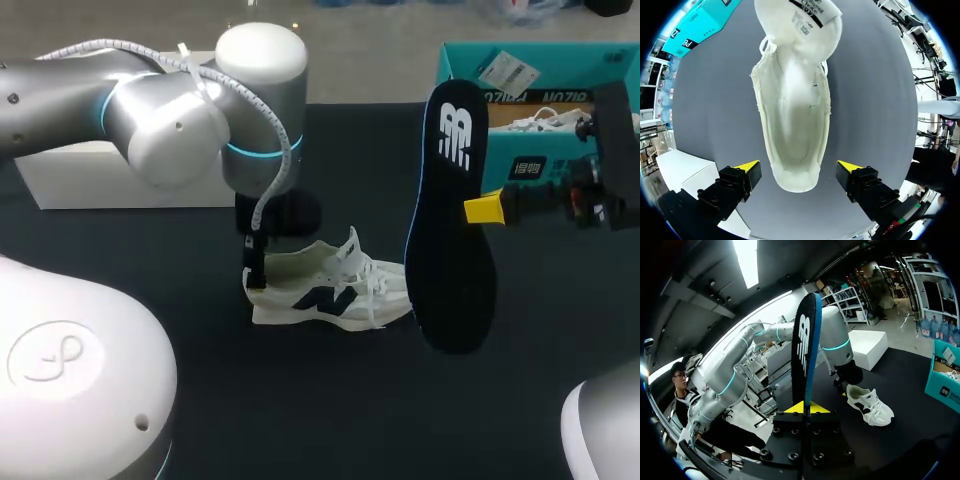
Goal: Take the shoe out of the shoebox, open the shoe tongue, remove and reinsert the insole, then place the shoe into the shoebox
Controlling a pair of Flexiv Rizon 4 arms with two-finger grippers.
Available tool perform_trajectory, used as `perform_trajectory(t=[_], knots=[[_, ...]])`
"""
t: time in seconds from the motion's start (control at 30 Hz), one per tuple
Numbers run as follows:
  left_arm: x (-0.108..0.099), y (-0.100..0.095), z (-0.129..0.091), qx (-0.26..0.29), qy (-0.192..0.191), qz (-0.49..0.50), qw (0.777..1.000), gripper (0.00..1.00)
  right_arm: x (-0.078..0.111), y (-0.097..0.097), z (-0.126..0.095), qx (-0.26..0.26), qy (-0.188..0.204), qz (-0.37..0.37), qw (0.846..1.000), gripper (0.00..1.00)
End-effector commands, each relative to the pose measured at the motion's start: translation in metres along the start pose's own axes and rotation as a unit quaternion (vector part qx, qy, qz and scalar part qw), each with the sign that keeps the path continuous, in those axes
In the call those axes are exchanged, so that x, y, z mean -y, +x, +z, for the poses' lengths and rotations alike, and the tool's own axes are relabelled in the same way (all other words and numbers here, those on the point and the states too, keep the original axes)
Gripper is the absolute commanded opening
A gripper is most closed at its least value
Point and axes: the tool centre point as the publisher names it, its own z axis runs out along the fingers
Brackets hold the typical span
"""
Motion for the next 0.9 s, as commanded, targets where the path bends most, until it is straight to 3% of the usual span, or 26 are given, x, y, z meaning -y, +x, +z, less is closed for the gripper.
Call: perform_trajectory(t=[0.03,0.3,0.6,0.9], knots=[[0.004,0.004,-0.025,0.008,-0.008,0.006,1.0,1.0,-0.004,-0.003,0.004,-0.001,0.004,0.001,1.0,0.0],[0.023,-0.017,-0.032,0.026,0.004,0.006,1.0,1.0,-0.004,-0.003,0.004,-0.001,0.004,0.001,1.0,0.0],[0.052,-0.046,-0.016,0.029,0.029,0.018,0.999,1.0,-0.004,-0.003,0.004,-0.001,0.004,0.001,1.0,0.0],[0.082,-0.05,0.002,0.019,0.041,0.022,0.999,1.0,-0.004,-0.003,0.004,-0.001,0.004,0.001,1.0,0.0]])
